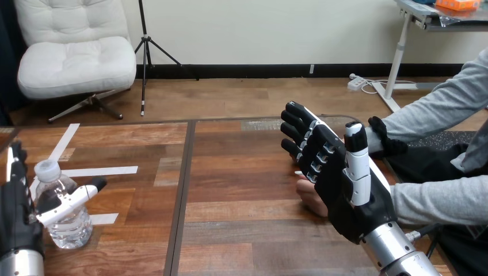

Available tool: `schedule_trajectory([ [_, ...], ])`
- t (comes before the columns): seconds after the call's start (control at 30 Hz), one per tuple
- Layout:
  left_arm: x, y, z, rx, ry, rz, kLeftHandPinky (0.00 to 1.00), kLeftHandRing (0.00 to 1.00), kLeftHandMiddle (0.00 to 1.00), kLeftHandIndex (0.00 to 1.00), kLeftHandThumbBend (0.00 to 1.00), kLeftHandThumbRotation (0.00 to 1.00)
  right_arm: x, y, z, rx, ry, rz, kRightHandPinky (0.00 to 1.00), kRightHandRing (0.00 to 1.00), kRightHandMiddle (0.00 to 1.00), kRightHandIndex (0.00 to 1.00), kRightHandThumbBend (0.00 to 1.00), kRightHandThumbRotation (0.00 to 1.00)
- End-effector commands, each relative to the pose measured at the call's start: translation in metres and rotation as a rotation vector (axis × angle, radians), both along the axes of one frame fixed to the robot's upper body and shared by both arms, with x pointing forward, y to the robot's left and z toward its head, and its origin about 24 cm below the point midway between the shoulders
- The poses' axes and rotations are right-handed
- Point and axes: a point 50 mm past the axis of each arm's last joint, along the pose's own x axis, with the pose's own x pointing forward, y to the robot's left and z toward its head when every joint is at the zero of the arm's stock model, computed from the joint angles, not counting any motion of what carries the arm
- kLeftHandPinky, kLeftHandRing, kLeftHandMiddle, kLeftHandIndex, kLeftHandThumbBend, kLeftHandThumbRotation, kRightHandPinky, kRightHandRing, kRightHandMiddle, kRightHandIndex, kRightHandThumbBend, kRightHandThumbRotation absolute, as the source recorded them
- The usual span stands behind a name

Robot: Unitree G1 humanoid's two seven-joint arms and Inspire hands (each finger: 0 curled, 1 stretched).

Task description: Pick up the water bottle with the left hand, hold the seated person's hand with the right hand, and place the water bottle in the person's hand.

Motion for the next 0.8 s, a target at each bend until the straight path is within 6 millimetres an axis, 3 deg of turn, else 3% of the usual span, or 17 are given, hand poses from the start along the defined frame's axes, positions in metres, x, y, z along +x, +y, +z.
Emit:
schedule_trajectory([
  [0.0,0.0175,0.0028,0.0186,0.042,-0.054,-0.019,1.0,1.0,1.0,1.0,0.99,0.08,0.0054,-0.0003,0.0191,0.02,-0.085,-0.001,0.99,0.98,0.95,0.92,0.88,1.0],
  [0.77,0.0206,0.0076,0.0093,0.008,-0.017,-0.001,1.0,1.0,1.0,1.0,0.98,0.08,0.0053,-0.0008,0.0187,0.018,-0.086,0.001,0.99,0.98,0.96,0.92,0.87,1.0],
])
